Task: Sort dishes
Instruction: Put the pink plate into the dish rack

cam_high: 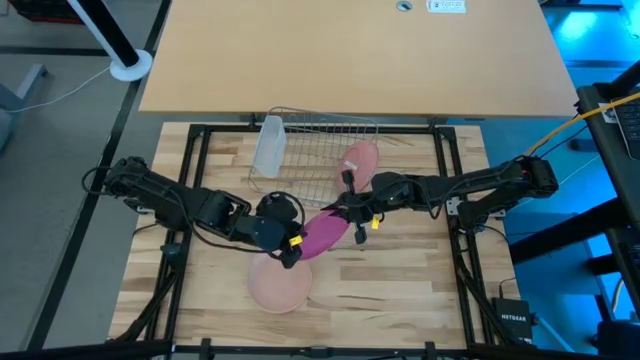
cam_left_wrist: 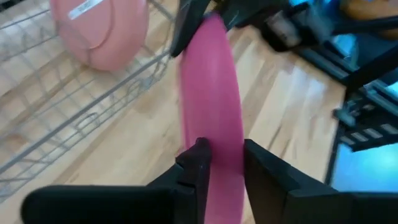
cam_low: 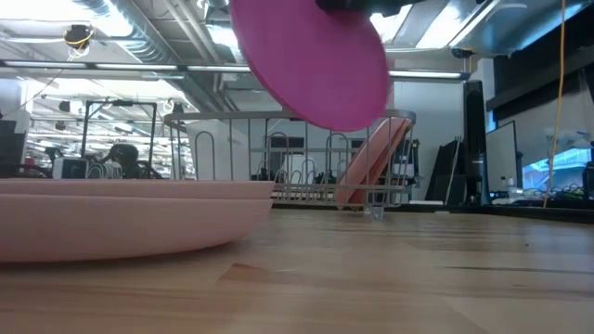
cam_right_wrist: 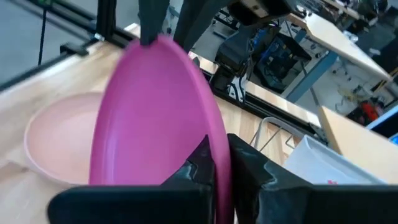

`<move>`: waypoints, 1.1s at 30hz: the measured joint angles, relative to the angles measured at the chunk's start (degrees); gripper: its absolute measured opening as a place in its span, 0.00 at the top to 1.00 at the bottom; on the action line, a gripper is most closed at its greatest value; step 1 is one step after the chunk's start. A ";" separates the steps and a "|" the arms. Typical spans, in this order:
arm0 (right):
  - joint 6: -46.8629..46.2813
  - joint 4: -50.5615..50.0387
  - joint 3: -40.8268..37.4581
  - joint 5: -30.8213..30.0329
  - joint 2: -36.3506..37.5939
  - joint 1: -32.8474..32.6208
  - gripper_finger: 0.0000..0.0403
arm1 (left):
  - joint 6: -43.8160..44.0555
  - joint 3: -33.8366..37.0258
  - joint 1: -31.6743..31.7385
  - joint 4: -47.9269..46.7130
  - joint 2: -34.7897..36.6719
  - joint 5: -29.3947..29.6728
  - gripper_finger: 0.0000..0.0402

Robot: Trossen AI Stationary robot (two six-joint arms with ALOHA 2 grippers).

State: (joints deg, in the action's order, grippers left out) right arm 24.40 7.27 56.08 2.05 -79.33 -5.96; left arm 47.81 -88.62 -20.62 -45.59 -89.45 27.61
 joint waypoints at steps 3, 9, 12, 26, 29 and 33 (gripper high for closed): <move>-2.00 0.30 0.15 -0.42 0.03 0.00 0.93 | 0.08 0.00 0.34 -1.42 -0.16 0.22 0.85; -3.21 0.12 0.15 -1.01 0.07 0.00 0.93 | -0.18 0.00 1.85 -2.28 -1.40 0.14 0.86; -3.34 0.19 0.15 -0.90 0.10 0.00 0.93 | -0.17 0.02 2.56 -2.54 -2.33 -0.26 0.86; -3.56 -0.93 0.17 -0.78 0.11 -0.02 0.93 | -0.34 0.07 3.54 -2.04 -3.45 0.14 0.87; -3.58 -0.86 0.17 -0.53 0.09 -0.02 0.93 | -0.87 0.04 4.14 -0.98 -3.93 0.23 0.84; -3.78 -1.53 0.16 -0.53 -0.01 -0.02 0.93 | -0.48 0.04 4.55 -1.03 -4.64 0.53 0.89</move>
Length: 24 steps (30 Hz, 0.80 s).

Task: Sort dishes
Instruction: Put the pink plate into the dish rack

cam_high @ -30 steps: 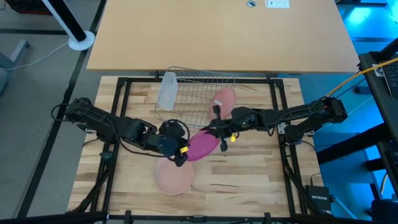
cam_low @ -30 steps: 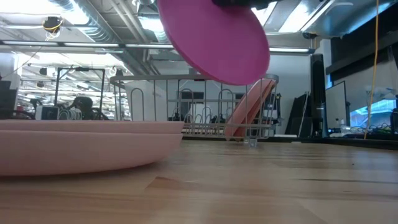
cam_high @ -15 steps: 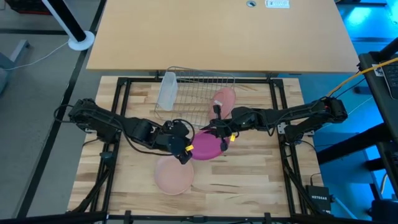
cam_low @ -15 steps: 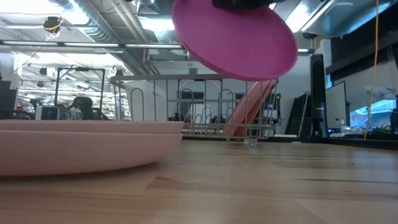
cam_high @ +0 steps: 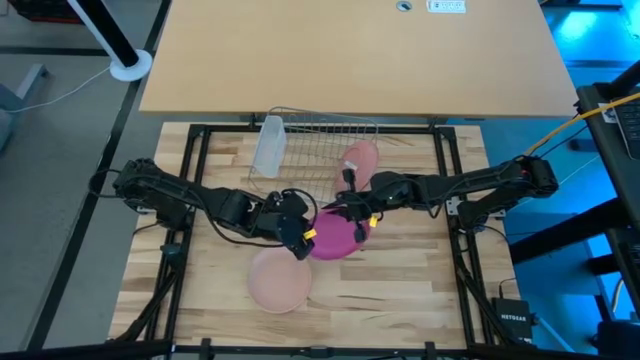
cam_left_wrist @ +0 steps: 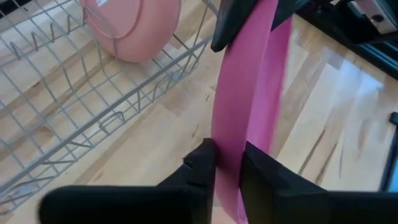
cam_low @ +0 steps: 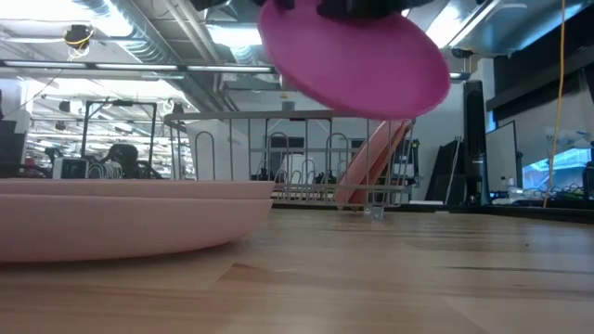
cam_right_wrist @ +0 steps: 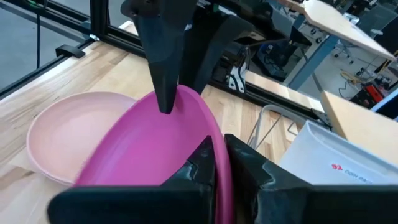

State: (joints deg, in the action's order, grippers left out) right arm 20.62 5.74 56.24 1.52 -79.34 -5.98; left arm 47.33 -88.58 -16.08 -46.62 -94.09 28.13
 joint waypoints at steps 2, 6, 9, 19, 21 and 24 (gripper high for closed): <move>-0.44 -0.41 -0.02 -0.46 -0.02 0.00 0.93 | -0.04 0.00 0.04 -0.35 -0.06 0.38 0.95; -1.52 -0.26 -0.02 -2.07 -0.02 0.00 0.93 | 1.15 0.00 -0.06 -0.66 -0.06 1.79 0.96; -3.25 -0.27 -0.02 -4.17 -0.02 -0.09 0.93 | 1.34 0.00 -0.05 -0.99 -0.06 2.29 0.97; -8.26 0.00 0.04 -5.38 0.01 -0.09 0.88 | 2.24 0.00 0.04 -1.32 -0.17 2.74 1.00; -8.24 0.56 0.22 -6.19 0.18 -0.15 0.83 | 2.20 0.00 0.07 -1.24 -0.22 2.94 1.00; -8.22 1.66 0.21 -6.53 0.11 -0.13 0.73 | 2.56 0.00 0.04 -1.92 -0.22 3.98 1.00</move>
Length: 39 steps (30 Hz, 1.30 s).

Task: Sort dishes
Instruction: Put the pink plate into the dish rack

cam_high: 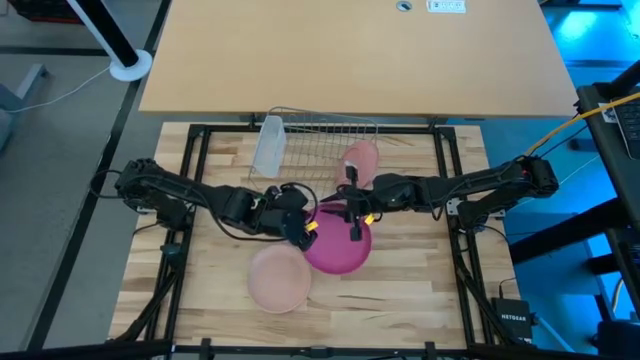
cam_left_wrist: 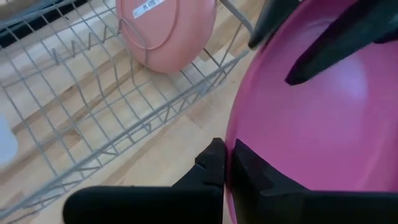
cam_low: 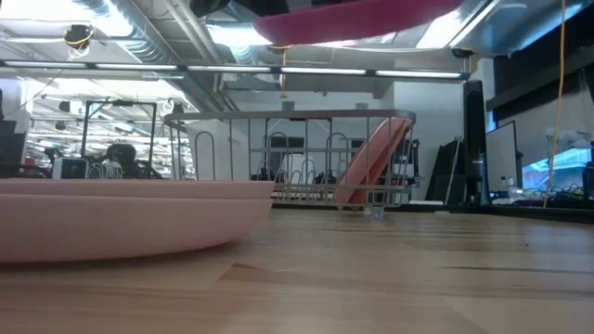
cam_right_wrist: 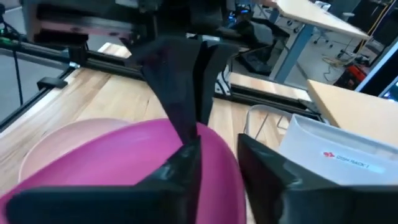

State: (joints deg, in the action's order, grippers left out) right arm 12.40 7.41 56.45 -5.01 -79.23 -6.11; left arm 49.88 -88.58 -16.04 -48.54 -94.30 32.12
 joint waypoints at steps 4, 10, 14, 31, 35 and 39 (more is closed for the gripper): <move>0.03 3.02 -0.05 -0.47 0.35 0.00 0.61 | 0.55 -0.02 -0.04 -0.26 0.02 1.62 1.00; 5.59 3.10 -0.14 -0.93 3.77 0.07 0.52 | 0.90 -0.02 0.28 -1.86 0.09 6.61 1.00; 7.24 2.93 -0.18 -0.96 8.04 0.07 0.52 | 1.30 -0.02 1.35 -3.34 0.13 8.37 1.00; 0.90 -20.30 -0.25 -0.88 31.88 0.09 0.51 | -18.08 -9.03 5.38 3.74 0.30 48.77 1.00; -0.42 -26.30 -0.29 -0.86 35.05 0.09 0.51 | -33.57 -9.03 5.44 12.67 -1.85 58.07 1.00; -0.68 -31.15 -0.27 -0.84 36.99 0.09 0.51 | -44.28 -9.01 6.98 18.43 -5.95 57.92 1.00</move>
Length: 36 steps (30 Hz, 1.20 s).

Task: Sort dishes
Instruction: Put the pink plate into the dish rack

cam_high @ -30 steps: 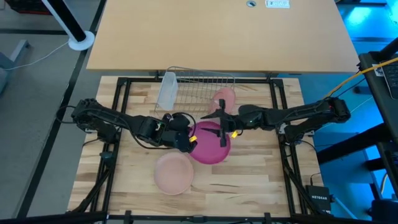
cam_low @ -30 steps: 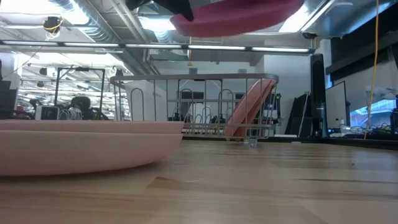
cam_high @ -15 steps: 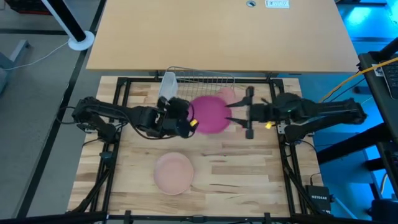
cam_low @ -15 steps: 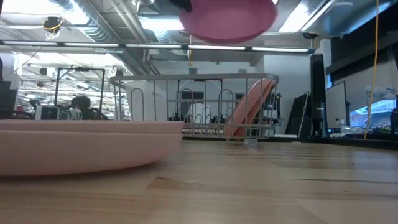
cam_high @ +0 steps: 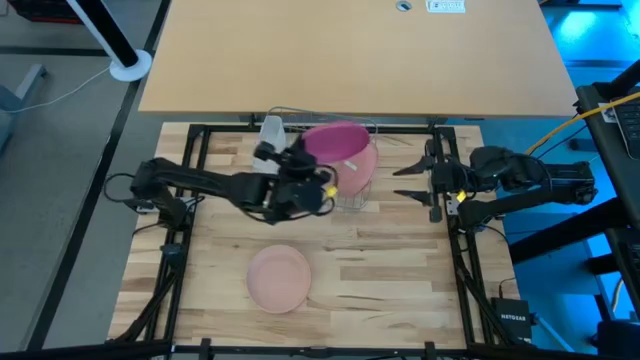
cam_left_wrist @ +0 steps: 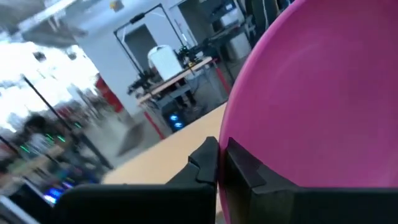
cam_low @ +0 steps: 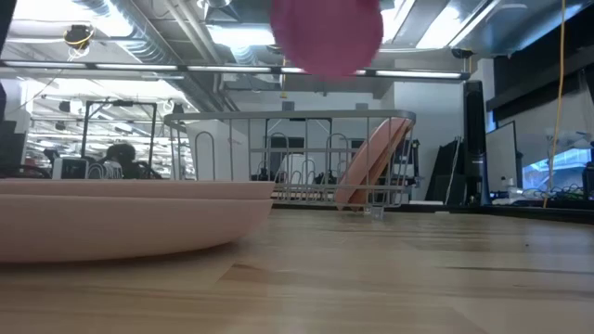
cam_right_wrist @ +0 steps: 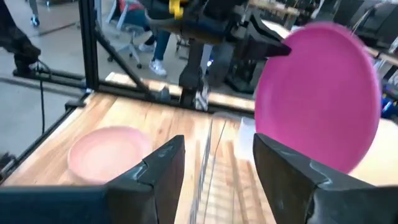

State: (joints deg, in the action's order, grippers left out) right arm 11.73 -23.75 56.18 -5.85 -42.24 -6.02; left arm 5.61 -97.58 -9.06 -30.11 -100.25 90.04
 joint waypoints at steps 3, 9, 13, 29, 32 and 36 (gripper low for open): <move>-2.28 -2.64 0.00 0.03 0.26 0.00 0.51 | -5.62 0.01 1.60 1.41 -4.01 -0.02 1.00; -5.87 -10.33 0.00 0.43 -0.44 0.00 0.51 | -10.58 0.09 5.24 4.66 -11.40 -0.06 1.00; -7.29 -15.04 -0.04 0.46 -2.22 0.02 0.51 | -12.02 0.09 7.09 8.28 -14.35 -0.07 1.00; 9.52 -12.67 -0.04 -31.61 -17.96 1.73 0.51 | -16.91 0.09 7.76 16.11 -16.02 0.13 1.00; 14.93 -9.10 -0.04 -31.07 -21.75 5.27 0.51 | -15.66 0.09 7.35 16.10 -16.02 0.20 1.00; 17.08 -4.77 -0.03 -32.53 -24.97 12.43 0.51 | -16.50 0.09 6.77 16.10 -16.02 0.20 1.00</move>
State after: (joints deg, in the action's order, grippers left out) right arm 28.81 -28.52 56.15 -38.38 -67.21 6.41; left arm -10.90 -97.49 -2.29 -14.01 -116.27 90.24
